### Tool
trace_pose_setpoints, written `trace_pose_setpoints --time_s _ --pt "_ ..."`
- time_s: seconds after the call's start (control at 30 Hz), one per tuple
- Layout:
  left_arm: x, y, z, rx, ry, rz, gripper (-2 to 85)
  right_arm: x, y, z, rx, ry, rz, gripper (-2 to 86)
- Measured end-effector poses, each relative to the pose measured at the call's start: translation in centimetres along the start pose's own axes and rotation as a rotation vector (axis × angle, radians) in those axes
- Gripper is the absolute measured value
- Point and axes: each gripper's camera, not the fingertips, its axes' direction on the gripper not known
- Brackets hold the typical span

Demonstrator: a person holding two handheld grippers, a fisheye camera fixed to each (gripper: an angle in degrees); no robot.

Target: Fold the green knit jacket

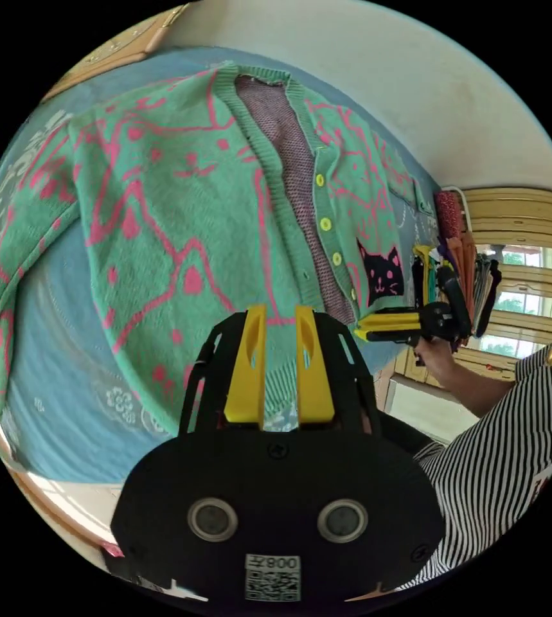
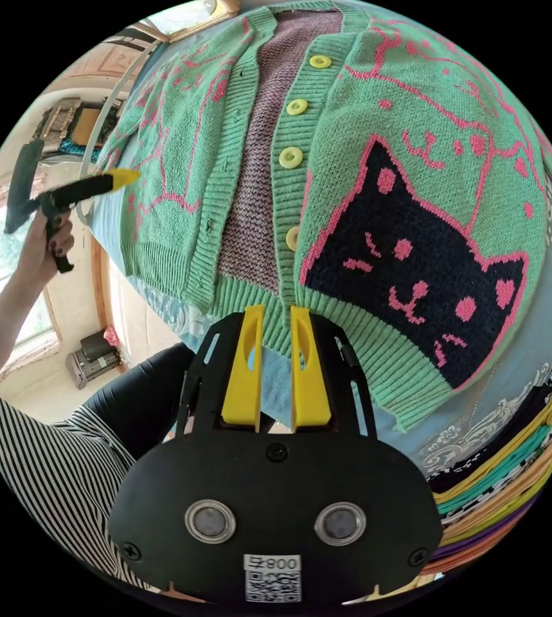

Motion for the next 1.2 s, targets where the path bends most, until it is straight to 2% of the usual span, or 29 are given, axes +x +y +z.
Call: trace_pose_setpoints --time_s 0.07,0.17,0.3,0.37,0.47,0.67,0.8,0.93,1.03,1.2 --pt "0.6 -6.0 1.5 0.061 0.055 0.074 7.2 -1.3 -0.1 -0.2 0.007 0.077 -0.018 5.6" --pt "1.6 -13.0 2.8 0.116 0.052 0.146 7.5 -1.6 -0.2 -0.6 0.020 0.082 -0.014 5.0" --pt "1.3 -19.8 3.8 0.150 0.133 0.132 7.6 -1.7 -0.3 -0.9 0.025 0.104 -0.024 3.4" --pt "0.8 -23.0 5.1 0.116 0.097 0.109 7.3 -1.5 -0.4 -1.0 0.032 0.117 -0.024 2.1" --pt "0.0 -25.5 7.0 0.050 0.081 0.095 5.5 -0.5 -0.6 -1.2 0.035 0.089 -0.009 1.4" --pt "-0.9 -27.9 7.8 0.045 0.125 0.099 1.4 3.2 -1.0 -1.6 0.035 -0.020 0.029 0.8" --pt "-0.6 -29.4 6.1 0.151 0.154 0.121 1.3 5.3 -1.1 -2.3 0.040 -0.075 0.054 0.7" --pt "-0.5 -30.8 7.2 0.078 0.099 0.144 3.2 6.8 -1.3 -3.6 0.055 -0.097 0.050 0.7" --pt "-1.4 -31.4 8.7 0.040 0.158 0.111 4.2 8.4 -1.9 -4.5 0.072 -0.122 0.053 0.6" --pt "-2.1 -32.6 9.6 0.032 0.218 0.096 2.7 10.6 -3.4 -1.1 -0.006 -0.138 0.061 1.0"
